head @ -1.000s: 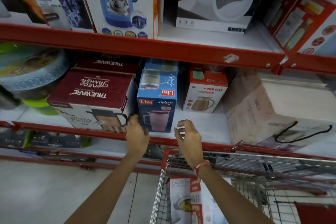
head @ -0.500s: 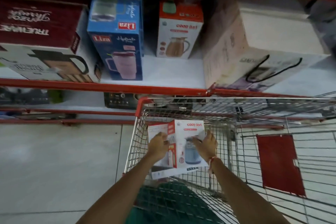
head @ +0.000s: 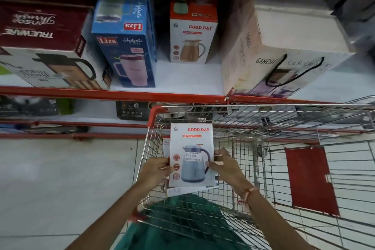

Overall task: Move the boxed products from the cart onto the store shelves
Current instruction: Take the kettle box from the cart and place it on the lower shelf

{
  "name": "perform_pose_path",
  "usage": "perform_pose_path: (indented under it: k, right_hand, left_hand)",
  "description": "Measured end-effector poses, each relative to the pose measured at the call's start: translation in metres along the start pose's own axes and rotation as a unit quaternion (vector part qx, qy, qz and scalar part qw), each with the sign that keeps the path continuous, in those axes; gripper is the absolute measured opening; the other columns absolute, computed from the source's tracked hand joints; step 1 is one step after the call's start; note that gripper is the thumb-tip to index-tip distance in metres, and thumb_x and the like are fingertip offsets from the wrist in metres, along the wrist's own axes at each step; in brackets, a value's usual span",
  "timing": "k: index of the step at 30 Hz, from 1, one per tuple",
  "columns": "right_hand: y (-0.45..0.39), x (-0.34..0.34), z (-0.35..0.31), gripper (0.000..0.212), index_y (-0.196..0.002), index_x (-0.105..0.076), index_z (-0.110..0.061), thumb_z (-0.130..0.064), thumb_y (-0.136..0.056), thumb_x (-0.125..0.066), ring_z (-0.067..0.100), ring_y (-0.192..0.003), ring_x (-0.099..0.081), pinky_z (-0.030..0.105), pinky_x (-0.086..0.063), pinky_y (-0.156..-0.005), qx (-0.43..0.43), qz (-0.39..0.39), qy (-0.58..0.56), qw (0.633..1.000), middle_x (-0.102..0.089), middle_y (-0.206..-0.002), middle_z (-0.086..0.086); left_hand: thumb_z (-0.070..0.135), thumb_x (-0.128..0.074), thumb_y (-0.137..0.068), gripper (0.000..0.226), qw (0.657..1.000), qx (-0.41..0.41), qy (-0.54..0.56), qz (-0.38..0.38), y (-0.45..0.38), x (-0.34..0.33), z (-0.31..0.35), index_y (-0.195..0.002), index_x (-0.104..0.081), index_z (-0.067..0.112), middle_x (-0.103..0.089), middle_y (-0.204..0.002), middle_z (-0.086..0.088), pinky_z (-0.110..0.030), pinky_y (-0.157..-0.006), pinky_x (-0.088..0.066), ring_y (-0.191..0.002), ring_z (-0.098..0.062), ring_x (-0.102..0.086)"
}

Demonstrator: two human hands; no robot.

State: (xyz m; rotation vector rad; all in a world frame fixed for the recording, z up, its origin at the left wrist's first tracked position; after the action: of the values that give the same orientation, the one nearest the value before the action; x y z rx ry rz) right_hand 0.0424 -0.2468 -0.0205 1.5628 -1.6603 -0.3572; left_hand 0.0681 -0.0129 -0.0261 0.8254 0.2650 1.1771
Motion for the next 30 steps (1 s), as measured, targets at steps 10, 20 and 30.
perform_pose_path:
  k: [10, 20, 30]
  right_hand:
    - [0.059, 0.009, -0.059, 0.030, -0.108, -0.049, -0.017, -0.010, -0.085, -0.067, 0.026, -0.098, -0.066, 0.049, -0.060, -0.078, 0.086, 0.014, -0.056, 0.995, -0.060, -0.118, 0.002]
    - [0.054, 0.051, -0.126, 0.033, -0.095, -0.054, -0.015, -0.005, -0.074, -0.076, 0.020, -0.085, -0.070, 0.044, -0.059, -0.080, 0.189, 0.143, 0.045, 0.971, -0.073, -0.090, 0.001]
    - [-0.002, 0.091, -0.242, 0.040, -0.101, -0.042, -0.011, -0.010, -0.076, -0.074, 0.037, -0.080, -0.068, 0.045, -0.058, -0.067, 0.295, 0.317, 0.128, 0.892, -0.072, -0.087, 0.018]
  left_hand:
    - [0.008, -0.068, -0.079, 0.036, 0.995, -0.094, 0.007, 0.045, 0.066, 0.045, 0.061, -0.114, -0.065, 0.013, -0.070, -0.113, -0.007, -0.021, -0.059, -0.060, -0.084, -0.015, -0.070]
    - [-0.002, -0.071, -0.073, 0.032, 0.974, -0.167, -0.039, 0.150, 0.060, 0.057, 0.127, -0.103, -0.063, 0.005, -0.071, -0.105, -0.009, -0.032, -0.085, -0.055, -0.089, -0.016, -0.067]
    - [0.003, -0.056, -0.087, 0.025, 0.899, -0.260, -0.169, 0.309, 0.004, 0.086, 0.255, -0.111, -0.048, 0.000, -0.067, -0.106, -0.019, -0.034, -0.079, -0.053, -0.097, -0.034, -0.065]
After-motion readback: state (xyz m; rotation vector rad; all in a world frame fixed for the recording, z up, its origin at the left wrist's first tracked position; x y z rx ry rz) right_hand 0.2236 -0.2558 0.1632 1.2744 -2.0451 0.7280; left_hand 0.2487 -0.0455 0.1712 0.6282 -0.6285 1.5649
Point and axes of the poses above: each hand's wrist, its own y-axis away from the middle knuckle, its own x-axis out of the back of the hand, z = x × y, the point moved 10 cm from there along -y, towards the middle knuckle
